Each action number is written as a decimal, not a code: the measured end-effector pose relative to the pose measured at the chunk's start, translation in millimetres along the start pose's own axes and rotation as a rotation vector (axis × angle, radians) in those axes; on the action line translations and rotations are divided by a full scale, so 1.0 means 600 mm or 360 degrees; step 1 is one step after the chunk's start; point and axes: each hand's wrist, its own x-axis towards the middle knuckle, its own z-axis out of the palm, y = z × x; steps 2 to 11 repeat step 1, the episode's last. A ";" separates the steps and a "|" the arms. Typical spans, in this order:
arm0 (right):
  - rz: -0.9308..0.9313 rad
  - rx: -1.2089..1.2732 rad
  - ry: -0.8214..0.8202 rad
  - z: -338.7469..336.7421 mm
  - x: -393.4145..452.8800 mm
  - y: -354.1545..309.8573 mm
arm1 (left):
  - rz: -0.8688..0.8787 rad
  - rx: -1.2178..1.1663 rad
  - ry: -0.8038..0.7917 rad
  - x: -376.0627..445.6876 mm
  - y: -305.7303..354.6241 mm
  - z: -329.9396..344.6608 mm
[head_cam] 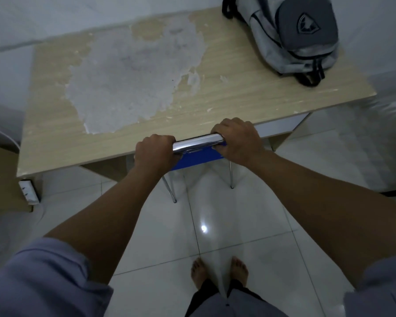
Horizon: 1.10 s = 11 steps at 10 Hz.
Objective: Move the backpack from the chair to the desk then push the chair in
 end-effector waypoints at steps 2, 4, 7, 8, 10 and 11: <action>0.0128 0.0135 -0.0272 -0.038 -0.006 -0.008 | -0.0004 -0.0061 -0.0218 -0.006 0.001 -0.026; 0.0128 0.0135 -0.0272 -0.038 -0.006 -0.008 | -0.0004 -0.0061 -0.0218 -0.006 0.001 -0.026; 0.0128 0.0135 -0.0272 -0.038 -0.006 -0.008 | -0.0004 -0.0061 -0.0218 -0.006 0.001 -0.026; 0.0128 0.0135 -0.0272 -0.038 -0.006 -0.008 | -0.0004 -0.0061 -0.0218 -0.006 0.001 -0.026; 0.0128 0.0135 -0.0272 -0.038 -0.006 -0.008 | -0.0004 -0.0061 -0.0218 -0.006 0.001 -0.026; 0.0128 0.0135 -0.0272 -0.038 -0.006 -0.008 | -0.0004 -0.0061 -0.0218 -0.006 0.001 -0.026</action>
